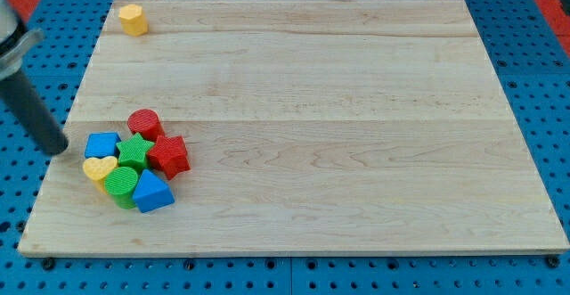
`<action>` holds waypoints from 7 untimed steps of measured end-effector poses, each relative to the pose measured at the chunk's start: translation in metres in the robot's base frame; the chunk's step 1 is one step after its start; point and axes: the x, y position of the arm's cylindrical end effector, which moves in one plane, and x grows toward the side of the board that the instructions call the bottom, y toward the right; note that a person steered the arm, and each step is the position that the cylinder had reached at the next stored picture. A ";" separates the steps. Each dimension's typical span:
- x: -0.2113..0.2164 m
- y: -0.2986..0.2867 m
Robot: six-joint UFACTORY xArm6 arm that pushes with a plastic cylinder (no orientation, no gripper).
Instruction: Place the blue cube vertically to the bottom of the red circle
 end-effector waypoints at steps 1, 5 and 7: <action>0.005 0.047; -0.087 0.091; -0.121 0.236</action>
